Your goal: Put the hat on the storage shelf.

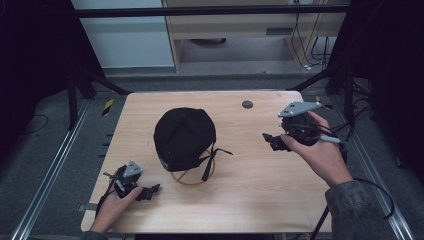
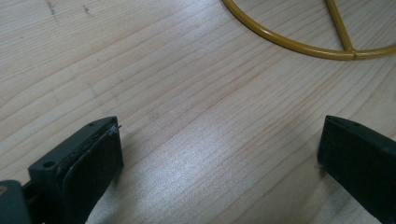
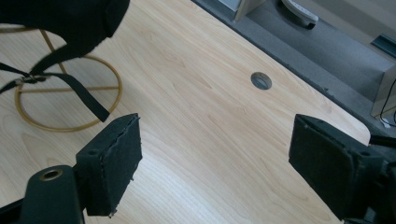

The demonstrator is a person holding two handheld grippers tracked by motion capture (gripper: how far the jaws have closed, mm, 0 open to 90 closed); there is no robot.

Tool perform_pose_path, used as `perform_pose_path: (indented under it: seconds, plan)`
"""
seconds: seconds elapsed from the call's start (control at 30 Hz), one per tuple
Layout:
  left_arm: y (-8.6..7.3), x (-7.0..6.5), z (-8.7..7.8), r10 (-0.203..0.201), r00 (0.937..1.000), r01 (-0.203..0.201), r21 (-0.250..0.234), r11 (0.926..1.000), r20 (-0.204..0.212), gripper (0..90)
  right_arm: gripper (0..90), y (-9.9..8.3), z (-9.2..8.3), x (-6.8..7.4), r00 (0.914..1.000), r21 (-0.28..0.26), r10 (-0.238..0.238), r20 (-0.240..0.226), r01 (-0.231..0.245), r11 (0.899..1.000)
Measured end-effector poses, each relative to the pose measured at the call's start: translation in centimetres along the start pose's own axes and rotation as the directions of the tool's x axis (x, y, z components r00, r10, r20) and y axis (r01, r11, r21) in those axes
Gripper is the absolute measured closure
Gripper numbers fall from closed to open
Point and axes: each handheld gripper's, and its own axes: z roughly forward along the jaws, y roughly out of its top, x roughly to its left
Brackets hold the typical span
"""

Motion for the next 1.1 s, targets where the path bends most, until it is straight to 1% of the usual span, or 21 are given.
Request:
perform_pose_path:
  seconds: [0.17, 0.53, 0.8, 1.1]
  plan:
    - [0.0, 0.0, 0.0, -0.001, 1.0000, 0.001, 0.000, 1.0000, 0.000, 0.0, 17.0, -1.2, 0.2, -0.1, 0.9999, 0.005, 0.015, 0.004, -0.015, 1.000]
    - [0.0, 0.0, 0.0, 0.000, 1.0000, 0.000, 0.000, 1.0000, 0.000, 0.0, 15.6, -3.8, 1.0, -0.1, 0.9989, 0.009, 0.047, -0.004, -0.047, 0.999]
    - [0.0, 0.0, 0.0, 0.000, 1.0000, 0.000, 0.000, 1.0000, 0.000, 0.0, 14.3, -5.8, 2.2, 0.3, 0.9977, 0.025, 0.067, -0.012, -0.066, 0.997]
    - [0.0, 0.0, 0.0, -0.001, 1.0000, 0.001, 0.000, 1.0000, -0.001, 0.0, 14.2, -8.0, 3.7, 1.0, 0.9951, 0.042, 0.094, -0.033, -0.092, 0.995]
